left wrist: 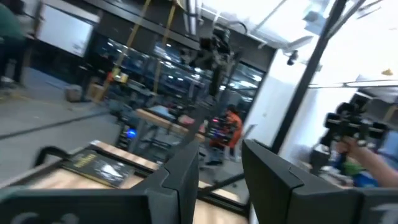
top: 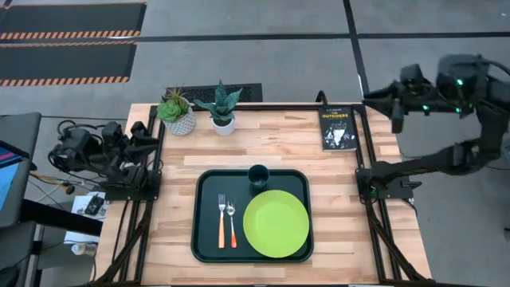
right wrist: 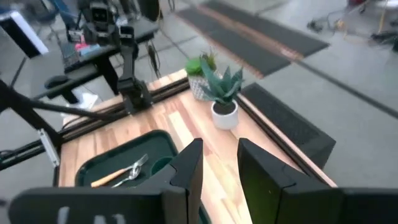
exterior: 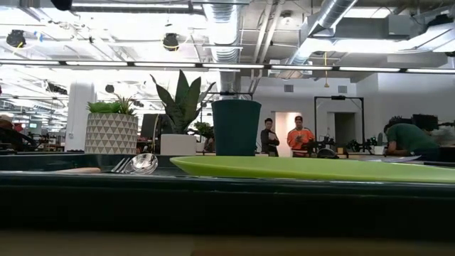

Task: Pick and place plate/cup/fork/spoon on tray
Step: Return to Home Position

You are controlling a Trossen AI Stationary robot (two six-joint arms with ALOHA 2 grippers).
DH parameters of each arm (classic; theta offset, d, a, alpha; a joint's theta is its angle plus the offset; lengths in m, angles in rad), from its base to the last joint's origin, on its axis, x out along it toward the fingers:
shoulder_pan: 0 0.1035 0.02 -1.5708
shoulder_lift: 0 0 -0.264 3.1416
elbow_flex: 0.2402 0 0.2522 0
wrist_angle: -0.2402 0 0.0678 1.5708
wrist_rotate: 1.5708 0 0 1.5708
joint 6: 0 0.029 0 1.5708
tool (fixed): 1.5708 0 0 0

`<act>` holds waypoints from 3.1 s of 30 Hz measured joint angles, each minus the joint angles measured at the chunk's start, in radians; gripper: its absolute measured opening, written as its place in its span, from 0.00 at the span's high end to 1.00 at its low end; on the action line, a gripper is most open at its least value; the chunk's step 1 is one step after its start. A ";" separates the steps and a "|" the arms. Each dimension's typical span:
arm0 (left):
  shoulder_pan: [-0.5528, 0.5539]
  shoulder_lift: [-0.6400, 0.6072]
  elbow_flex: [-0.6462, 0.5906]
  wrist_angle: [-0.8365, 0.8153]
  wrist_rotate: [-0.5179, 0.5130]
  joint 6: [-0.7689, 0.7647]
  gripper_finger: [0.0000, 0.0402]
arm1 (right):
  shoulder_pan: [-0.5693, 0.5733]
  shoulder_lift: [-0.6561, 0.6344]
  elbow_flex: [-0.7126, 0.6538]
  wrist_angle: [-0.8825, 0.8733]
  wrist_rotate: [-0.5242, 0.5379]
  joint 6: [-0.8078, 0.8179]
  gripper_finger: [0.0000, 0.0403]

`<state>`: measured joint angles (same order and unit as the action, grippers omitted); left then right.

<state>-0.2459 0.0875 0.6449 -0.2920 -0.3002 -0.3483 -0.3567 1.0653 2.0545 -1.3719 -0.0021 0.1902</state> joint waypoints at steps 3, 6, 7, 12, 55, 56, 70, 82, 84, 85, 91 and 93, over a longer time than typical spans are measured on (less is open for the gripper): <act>0.000 0.005 0.000 0.002 -0.056 0.034 0.72 | -0.007 -0.174 -0.220 0.138 -0.001 0.014 0.69; 0.000 0.005 0.000 0.003 -0.122 0.021 0.72 | -0.001 -0.363 -0.460 0.288 -0.003 0.066 0.69; 0.000 0.005 0.000 -0.003 -0.143 0.009 0.72 | 0.004 -0.423 -0.542 0.344 -0.003 0.083 0.69; 0.000 0.005 0.000 -0.040 -0.179 -0.008 0.72 | 0.033 -0.680 -0.915 0.596 -0.035 0.188 0.69; -0.001 -0.083 -0.635 0.422 0.180 0.058 0.72 | 0.106 -1.037 -2.040 1.384 -0.008 0.218 0.69; -0.001 -0.083 -0.635 0.405 0.171 0.048 0.72 | 0.106 -1.036 -2.040 1.383 0.000 0.219 0.69; -0.001 -0.079 -0.637 0.345 0.163 -0.039 0.72 | 0.106 -1.031 -2.041 1.381 0.001 0.220 0.69; -0.001 -0.079 -0.637 0.345 0.162 -0.040 0.72 | 0.106 -1.031 -2.042 1.380 0.001 0.220 0.69; -0.001 -0.079 -0.637 0.345 0.162 -0.040 0.72 | 0.106 -1.031 -2.042 1.380 0.001 0.220 0.69; -0.001 -0.079 -0.637 0.345 0.162 -0.040 0.72 | 0.106 -1.031 -2.042 1.380 0.001 0.220 0.69; -0.001 -0.079 -0.638 0.345 0.162 -0.041 0.72 | 0.106 -1.031 -2.043 1.379 0.001 0.220 0.69; -0.001 -0.079 -0.638 0.345 0.162 -0.041 0.72 | 0.106 -1.031 -2.043 1.379 0.001 0.220 0.69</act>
<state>-0.2470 0.0086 0.0067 0.0528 -0.1383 -0.3889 -0.2504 0.0345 0.0116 0.0067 -0.0013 0.4107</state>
